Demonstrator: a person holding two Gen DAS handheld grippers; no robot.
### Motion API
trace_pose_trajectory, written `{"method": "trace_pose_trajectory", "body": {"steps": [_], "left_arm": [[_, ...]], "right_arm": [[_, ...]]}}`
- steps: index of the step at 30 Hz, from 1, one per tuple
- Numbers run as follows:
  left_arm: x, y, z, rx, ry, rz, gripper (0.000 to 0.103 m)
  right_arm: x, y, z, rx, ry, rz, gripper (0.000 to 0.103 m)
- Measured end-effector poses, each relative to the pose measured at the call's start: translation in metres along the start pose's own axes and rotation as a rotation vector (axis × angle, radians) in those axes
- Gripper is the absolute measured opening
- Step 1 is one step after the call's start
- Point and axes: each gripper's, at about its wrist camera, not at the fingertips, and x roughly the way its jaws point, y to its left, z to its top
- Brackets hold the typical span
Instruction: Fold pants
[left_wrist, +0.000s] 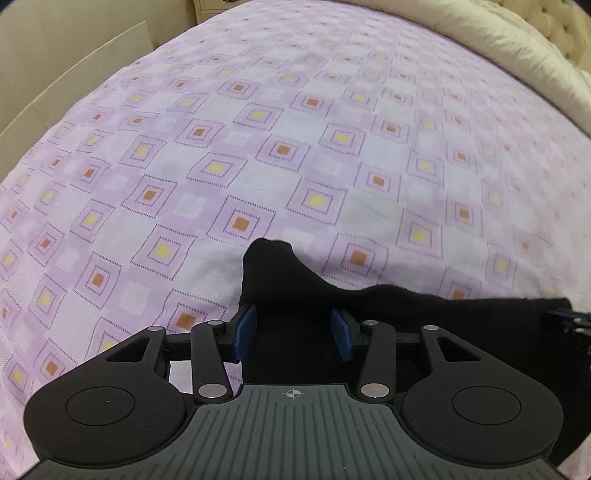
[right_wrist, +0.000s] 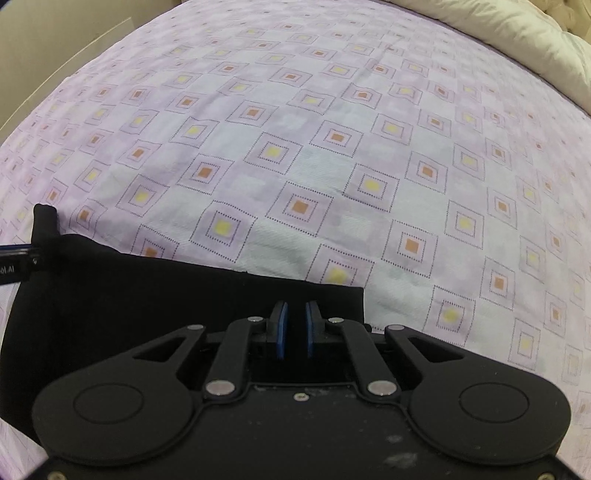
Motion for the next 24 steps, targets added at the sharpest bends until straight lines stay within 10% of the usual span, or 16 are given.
{"method": "trace_pose_trajectory", "body": {"steps": [8, 24], "left_arm": [[-0.026, -0.004, 0.000, 0.035, 0.029, 0.066, 0.043], [-0.155, -0.048, -0.074, -0.023, -0.046, 0.109, 0.043]], "right_arm": [[-0.006, -0.011, 0.009, 0.042, 0.017, 0.009, 0.009], [-0.161, -0.012, -0.068, 0.075, -0.157, 0.090, 0.069]]}}
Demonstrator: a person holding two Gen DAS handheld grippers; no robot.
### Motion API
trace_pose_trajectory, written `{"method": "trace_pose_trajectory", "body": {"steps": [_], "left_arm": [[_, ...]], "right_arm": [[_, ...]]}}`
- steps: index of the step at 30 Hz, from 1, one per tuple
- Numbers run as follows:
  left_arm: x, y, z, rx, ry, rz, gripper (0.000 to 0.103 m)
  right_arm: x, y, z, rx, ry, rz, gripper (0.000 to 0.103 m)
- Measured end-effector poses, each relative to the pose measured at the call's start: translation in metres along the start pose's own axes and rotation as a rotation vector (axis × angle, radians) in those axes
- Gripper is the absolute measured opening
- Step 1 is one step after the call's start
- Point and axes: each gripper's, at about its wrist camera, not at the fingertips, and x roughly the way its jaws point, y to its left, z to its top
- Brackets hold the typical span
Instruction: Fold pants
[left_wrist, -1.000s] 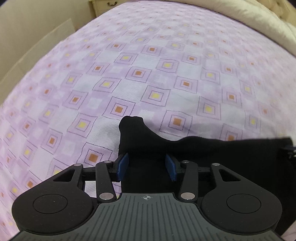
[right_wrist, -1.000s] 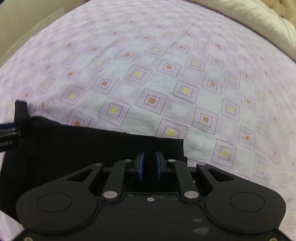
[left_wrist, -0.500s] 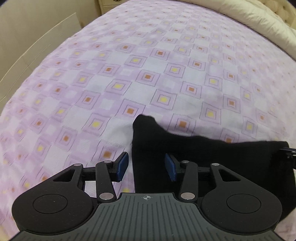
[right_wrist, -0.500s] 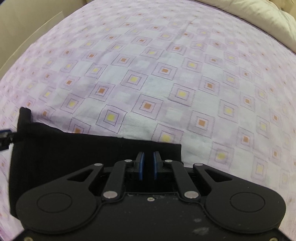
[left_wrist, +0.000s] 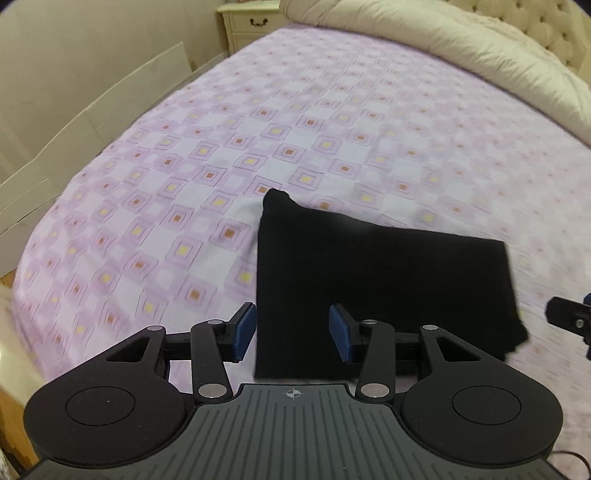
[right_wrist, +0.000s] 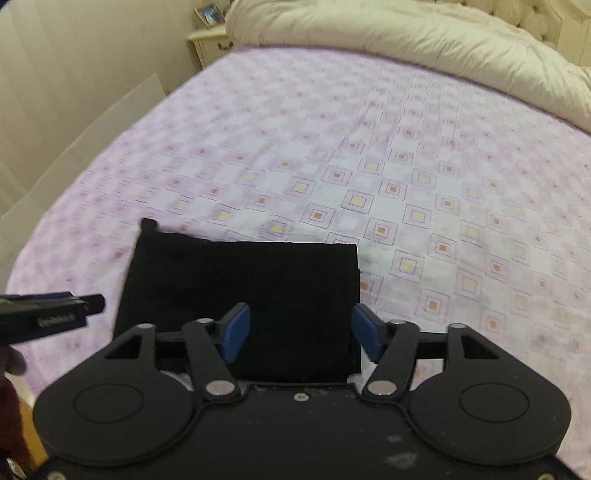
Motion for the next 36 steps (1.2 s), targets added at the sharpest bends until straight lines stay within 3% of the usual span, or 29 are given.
{"method": "trace_pose_trajectory", "body": {"steps": [7, 10, 12, 20, 36], "left_arm": [[-0.055, -0.021, -0.032, 0.007, -0.019, -0.003, 0.043], [-0.075, -0.028, -0.042, 0.021, -0.039, -0.002, 0.043], [-0.089, -0.031, -0.049, 0.019, -0.057, -0.005, 0.043], [-0.120, -0.042, -0.071, 0.001, -0.095, 0.021, 0.043], [-0.139, -0.063, -0.106, -0.001, -0.094, 0.037, 0.043]], "right_arm": [[-0.057, 0.004, -0.030, 0.011, -0.051, 0.021, 0.091], [-0.076, 0.006, -0.042, 0.006, -0.070, 0.040, 0.094], [-0.089, 0.007, -0.050, 0.001, -0.082, 0.040, 0.102], [-0.121, 0.004, -0.071, -0.036, -0.136, 0.024, 0.103], [-0.152, -0.020, -0.102, -0.017, -0.113, -0.031, 0.103]]}}
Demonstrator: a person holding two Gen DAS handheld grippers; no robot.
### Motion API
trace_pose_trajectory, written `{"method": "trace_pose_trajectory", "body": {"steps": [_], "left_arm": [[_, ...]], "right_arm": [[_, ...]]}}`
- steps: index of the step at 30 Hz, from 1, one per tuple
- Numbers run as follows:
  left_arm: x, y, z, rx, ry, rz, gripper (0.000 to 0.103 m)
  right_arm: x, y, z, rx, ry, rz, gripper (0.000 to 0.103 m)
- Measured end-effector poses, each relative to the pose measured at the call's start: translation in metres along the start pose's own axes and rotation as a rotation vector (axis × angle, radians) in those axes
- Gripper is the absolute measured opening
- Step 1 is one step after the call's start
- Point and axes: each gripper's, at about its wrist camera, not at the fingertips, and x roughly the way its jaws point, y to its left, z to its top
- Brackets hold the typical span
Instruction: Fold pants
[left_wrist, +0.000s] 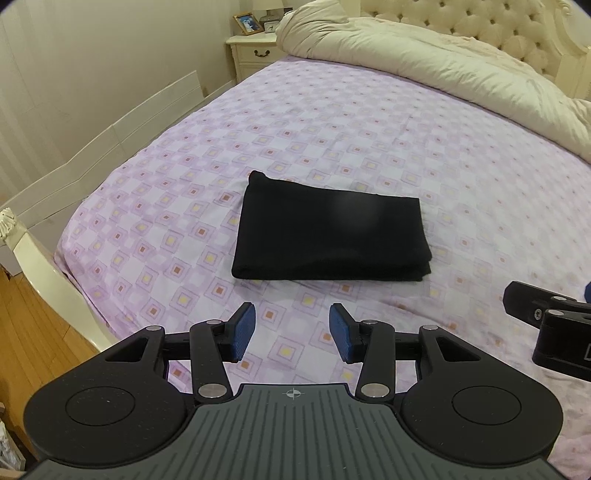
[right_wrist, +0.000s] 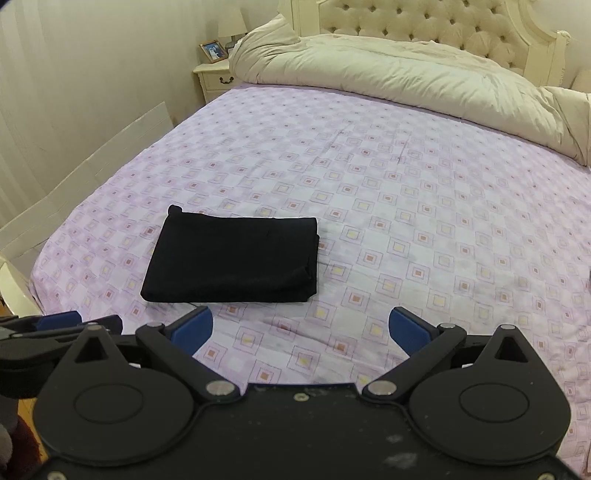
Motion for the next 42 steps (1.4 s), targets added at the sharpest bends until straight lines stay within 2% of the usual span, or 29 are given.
{"method": "trace_pose_trajectory", "body": {"steps": [19, 42], "left_arm": [[-0.010, -0.005, -0.013, 0.020, 0.000, -0.006, 0.043], [0.001, 0.013, -0.009, 0.002, 0.034, -0.020, 0.043]], "right_arm": [[-0.020, -0.002, -0.016, -0.027, -0.009, 0.028, 0.103], [-0.006, 0.015, -0.015, -0.047, 0.029, 0.029, 0.103]]}}
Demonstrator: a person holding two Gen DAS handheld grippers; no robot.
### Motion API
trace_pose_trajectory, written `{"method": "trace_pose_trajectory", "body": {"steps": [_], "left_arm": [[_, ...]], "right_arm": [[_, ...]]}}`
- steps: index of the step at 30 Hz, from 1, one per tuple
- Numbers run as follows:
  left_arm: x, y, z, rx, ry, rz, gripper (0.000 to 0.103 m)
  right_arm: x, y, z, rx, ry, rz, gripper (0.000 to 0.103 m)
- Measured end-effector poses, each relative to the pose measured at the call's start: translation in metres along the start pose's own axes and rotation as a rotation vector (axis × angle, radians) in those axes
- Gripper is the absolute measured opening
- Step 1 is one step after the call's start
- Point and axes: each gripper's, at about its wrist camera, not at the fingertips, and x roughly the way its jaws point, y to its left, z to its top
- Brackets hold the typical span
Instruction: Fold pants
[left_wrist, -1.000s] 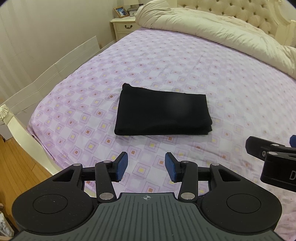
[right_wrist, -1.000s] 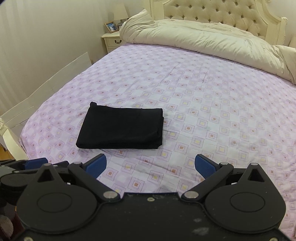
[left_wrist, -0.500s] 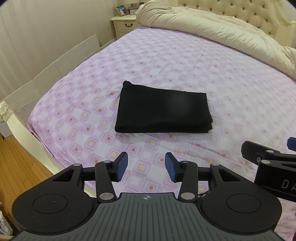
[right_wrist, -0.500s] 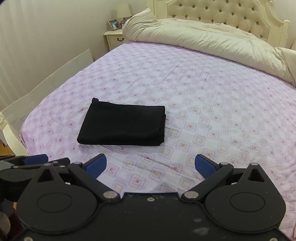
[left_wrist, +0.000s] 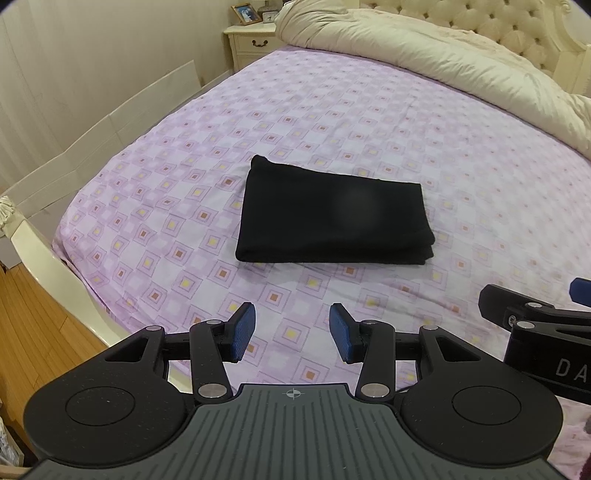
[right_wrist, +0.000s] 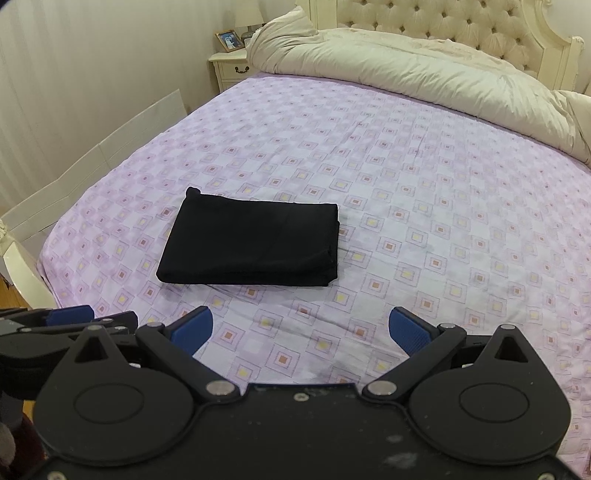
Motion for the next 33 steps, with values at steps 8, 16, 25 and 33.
{"method": "trace_pose_trajectory", "body": {"steps": [8, 16, 25, 33], "left_arm": [[0.010, 0.005, 0.007, 0.006, 0.020, -0.004, 0.043], [0.022, 0.009, 0.014, 0.010, 0.048, -0.009, 0.043], [0.036, 0.017, 0.027, 0.009, 0.070, -0.014, 0.043], [0.052, 0.022, 0.039, 0.026, 0.090, -0.016, 0.043]], "right_arm": [[0.010, 0.005, 0.005, 0.005, 0.019, -0.002, 0.103], [0.026, 0.010, 0.012, 0.012, 0.046, -0.005, 0.103], [0.043, 0.018, 0.022, 0.012, 0.067, -0.006, 0.103], [0.059, 0.025, 0.032, 0.024, 0.090, -0.013, 0.103]]}}
